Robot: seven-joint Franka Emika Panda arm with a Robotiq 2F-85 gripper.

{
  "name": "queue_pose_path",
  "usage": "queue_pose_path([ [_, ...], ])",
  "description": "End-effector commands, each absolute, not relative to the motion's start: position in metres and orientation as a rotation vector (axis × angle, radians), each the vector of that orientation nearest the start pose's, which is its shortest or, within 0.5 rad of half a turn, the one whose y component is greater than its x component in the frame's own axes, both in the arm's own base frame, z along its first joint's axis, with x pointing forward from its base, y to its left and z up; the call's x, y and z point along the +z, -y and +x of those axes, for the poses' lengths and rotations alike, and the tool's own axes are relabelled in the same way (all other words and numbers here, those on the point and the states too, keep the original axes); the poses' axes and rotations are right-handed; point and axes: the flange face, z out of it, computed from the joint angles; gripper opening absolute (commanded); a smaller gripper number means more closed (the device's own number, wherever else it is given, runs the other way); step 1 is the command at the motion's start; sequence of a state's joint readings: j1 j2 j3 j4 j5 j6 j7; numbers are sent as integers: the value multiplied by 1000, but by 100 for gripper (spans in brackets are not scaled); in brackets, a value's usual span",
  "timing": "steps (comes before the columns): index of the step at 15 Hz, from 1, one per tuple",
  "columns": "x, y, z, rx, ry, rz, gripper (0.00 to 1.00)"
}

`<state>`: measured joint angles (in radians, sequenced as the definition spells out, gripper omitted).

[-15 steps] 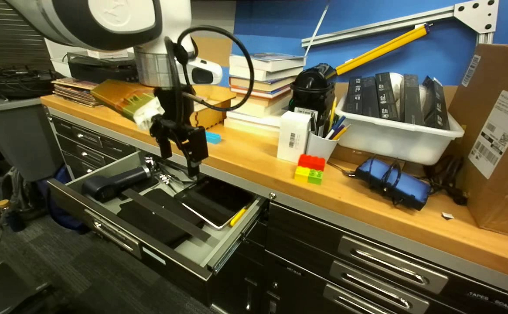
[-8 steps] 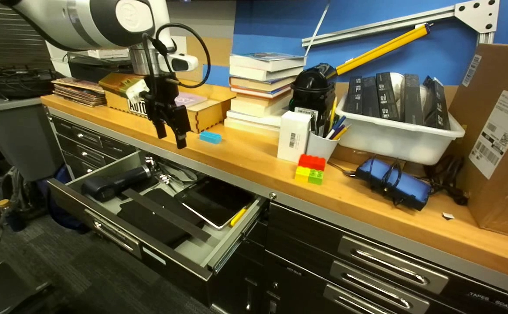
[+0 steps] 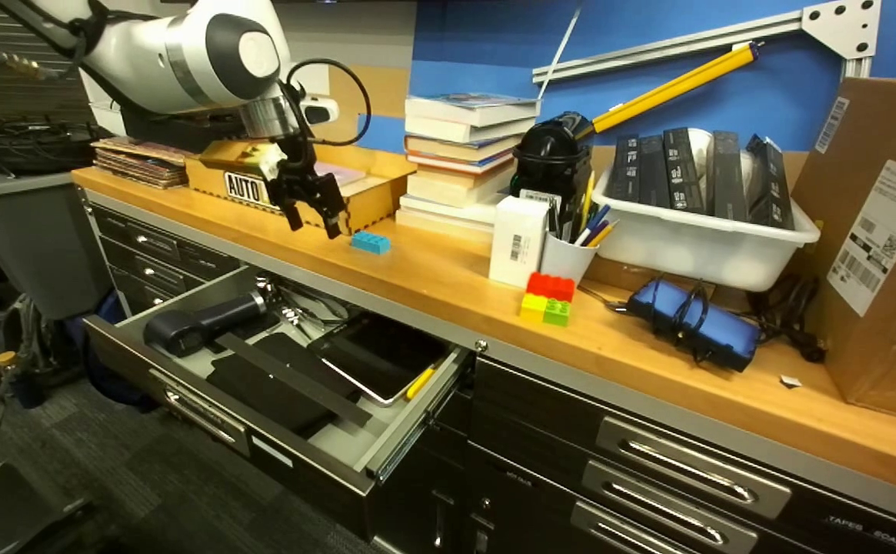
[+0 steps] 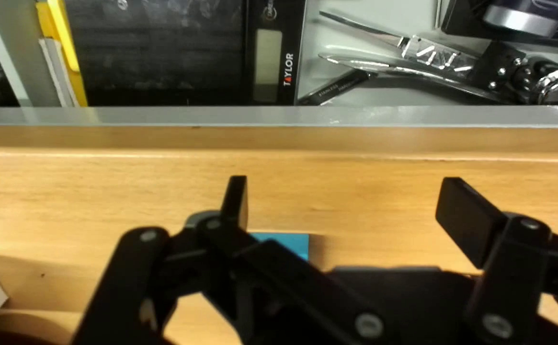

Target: Put the blue object into the drawer.

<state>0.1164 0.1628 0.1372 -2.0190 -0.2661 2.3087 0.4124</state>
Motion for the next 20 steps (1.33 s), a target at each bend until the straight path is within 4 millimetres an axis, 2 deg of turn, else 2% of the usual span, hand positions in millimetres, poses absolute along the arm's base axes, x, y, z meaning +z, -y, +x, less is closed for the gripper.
queue_pose_path([
  [1, 386, -151, 618, -344, 98, -3257, 100],
  [4, 384, -147, 641, -351, 128, -3262, 100],
  [9, 386, -128, 670, -376, 164, -3292, 100],
  [12, 379, -114, 677, -346, 146, -3288, 100],
  [20, 355, -95, 681, -281, 151, -3304, 100],
])
